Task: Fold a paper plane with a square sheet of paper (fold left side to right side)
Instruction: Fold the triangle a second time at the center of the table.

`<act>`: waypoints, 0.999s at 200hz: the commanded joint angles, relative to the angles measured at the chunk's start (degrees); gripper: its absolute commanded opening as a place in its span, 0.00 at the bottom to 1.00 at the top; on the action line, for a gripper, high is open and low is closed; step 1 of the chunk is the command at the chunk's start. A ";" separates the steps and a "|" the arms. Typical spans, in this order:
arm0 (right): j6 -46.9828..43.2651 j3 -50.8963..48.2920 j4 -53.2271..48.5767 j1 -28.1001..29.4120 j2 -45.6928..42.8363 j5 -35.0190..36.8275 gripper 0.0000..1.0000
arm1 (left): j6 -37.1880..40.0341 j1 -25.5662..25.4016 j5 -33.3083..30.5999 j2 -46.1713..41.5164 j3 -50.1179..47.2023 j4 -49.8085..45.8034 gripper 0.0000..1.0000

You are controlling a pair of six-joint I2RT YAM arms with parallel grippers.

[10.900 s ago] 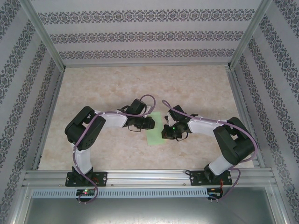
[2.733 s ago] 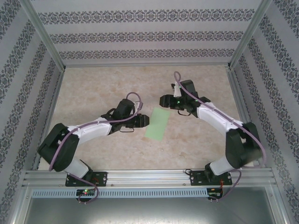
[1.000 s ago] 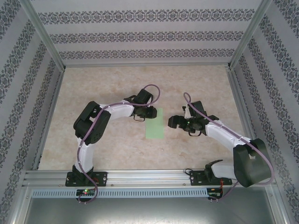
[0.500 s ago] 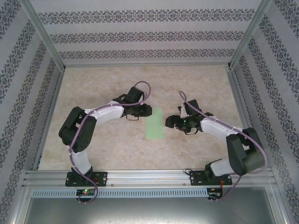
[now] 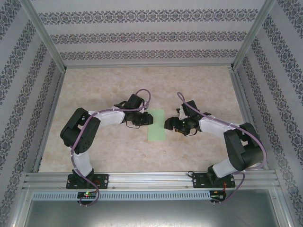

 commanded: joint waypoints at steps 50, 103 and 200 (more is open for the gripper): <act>-0.03 2.43 -1.01 0.61 0.99 -1.68 0.74 | 0.39 0.16 -0.80 1.14 -2.23 -0.49 0.25; 2.06 4.91 -4.10 1.77 2.77 -4.22 0.69 | 0.17 0.19 -1.50 0.25 -4.29 0.24 0.23; 7.00 4.78 1.31 4.19 8.36 -9.56 0.58 | -0.05 0.03 -1.33 0.18 -4.85 1.26 0.22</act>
